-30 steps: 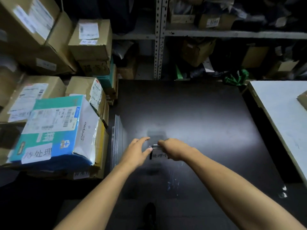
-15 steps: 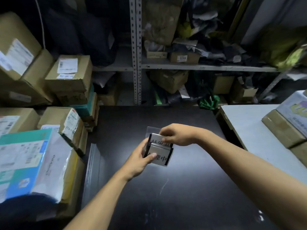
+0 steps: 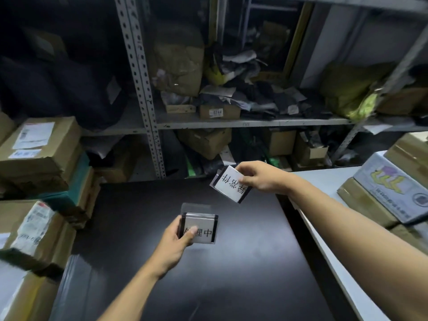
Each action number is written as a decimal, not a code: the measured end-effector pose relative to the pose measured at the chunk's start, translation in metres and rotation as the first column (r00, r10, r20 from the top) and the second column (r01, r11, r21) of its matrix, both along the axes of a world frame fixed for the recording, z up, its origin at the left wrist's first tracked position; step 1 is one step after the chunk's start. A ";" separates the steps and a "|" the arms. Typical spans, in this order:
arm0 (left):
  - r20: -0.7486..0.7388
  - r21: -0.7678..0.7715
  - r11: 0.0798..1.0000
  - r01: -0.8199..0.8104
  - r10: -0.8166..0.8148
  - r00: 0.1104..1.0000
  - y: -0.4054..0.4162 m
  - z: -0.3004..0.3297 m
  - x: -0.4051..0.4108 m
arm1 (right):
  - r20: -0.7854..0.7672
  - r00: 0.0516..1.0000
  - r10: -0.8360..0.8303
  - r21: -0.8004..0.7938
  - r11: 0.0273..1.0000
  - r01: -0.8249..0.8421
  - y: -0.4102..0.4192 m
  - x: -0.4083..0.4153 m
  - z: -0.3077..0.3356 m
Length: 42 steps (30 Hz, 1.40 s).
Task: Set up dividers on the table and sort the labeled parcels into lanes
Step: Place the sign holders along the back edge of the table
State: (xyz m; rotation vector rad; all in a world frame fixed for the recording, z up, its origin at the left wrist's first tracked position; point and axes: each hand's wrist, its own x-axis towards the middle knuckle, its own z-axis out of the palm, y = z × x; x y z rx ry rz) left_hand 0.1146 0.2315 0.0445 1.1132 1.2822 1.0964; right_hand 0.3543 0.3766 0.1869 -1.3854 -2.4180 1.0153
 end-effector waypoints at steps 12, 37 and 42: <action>-0.025 -0.007 0.982 0.187 -0.187 0.982 0.051 0.018 0.044 | -0.639 0.588 -0.496 -0.371 0.868 0.330 0.018 -0.006 -0.044; -0.038 -0.073 0.987 0.146 -0.149 0.988 0.128 -0.035 0.072 | -0.225 0.869 -0.440 -0.027 0.895 0.446 0.094 0.046 -0.113; -0.065 -0.057 0.997 0.044 -0.048 0.997 0.152 -0.053 0.063 | -0.101 0.855 -0.508 -0.028 0.861 0.508 0.125 0.075 -0.156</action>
